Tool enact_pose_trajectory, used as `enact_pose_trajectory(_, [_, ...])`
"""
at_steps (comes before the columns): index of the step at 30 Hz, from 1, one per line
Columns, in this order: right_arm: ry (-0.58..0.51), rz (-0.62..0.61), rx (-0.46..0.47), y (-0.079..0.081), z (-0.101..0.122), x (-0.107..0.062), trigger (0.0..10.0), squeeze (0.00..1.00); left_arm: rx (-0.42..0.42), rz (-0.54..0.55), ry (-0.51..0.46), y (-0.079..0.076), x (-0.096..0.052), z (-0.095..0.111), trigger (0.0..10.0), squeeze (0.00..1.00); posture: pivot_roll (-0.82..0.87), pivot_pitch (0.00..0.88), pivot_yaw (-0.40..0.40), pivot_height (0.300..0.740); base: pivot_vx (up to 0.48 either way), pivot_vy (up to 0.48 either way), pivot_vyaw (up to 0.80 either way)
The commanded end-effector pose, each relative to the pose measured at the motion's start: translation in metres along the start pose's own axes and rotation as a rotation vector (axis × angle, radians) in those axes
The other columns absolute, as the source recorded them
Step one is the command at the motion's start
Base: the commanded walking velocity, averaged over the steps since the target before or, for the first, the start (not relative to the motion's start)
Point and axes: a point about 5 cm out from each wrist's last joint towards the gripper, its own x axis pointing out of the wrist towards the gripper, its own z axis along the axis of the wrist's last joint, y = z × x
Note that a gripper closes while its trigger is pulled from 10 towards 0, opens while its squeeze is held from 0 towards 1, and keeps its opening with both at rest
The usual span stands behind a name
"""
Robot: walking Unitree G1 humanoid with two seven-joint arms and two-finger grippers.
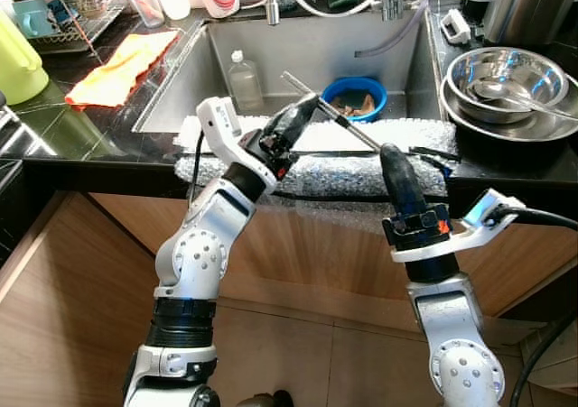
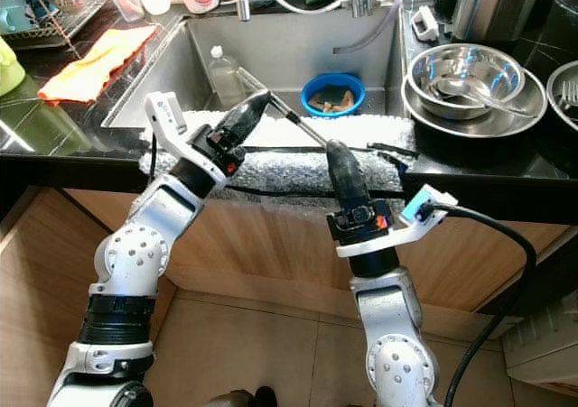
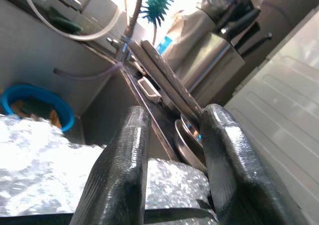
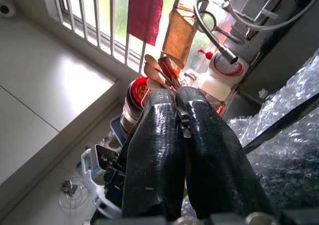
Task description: Kitchen organization
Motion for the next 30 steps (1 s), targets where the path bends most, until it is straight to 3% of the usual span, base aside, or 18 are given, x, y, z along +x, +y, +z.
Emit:
enact_pose_trajectory(1, [0.011, 0.074, 0.031, 0.012, -0.004, 0.004, 10.0, 0.00, 0.009, 0.045, -0.053, 0.009, -0.003, 0.012, 10.0, 0.00, 0.01, 0.130, 0.108, 0.740, 0.000, 0.000, 0.00])
enact_pose_trajectory(14, [0.046, 0.106, 0.069, 0.016, -0.005, 0.007, 10.0, 0.00, 0.015, 0.090, -0.092, 0.019, -0.010, 0.015, 10.0, 0.00, 0.00, 0.126, 0.072, 0.740, 0.000, 0.000, 0.00])
enact_pose_trajectory(19, [0.100, 0.126, 0.074, 0.017, -0.009, 0.005, 10.0, 0.00, -0.033, 0.113, -0.148, 0.022, -0.013, 0.021, 10.0, 0.00, -0.01, 0.125, 0.051, 0.740, 0.000, 0.000, 0.00])
enact_pose_trajectory(30, [0.128, 0.134, 0.069, 0.017, -0.009, 0.007, 10.0, 0.00, 0.001, 0.121, -0.148, 0.026, -0.022, 0.029, 10.0, 0.00, 0.00, 0.131, 0.044, 0.740, 0.000, 0.000, 0.00])
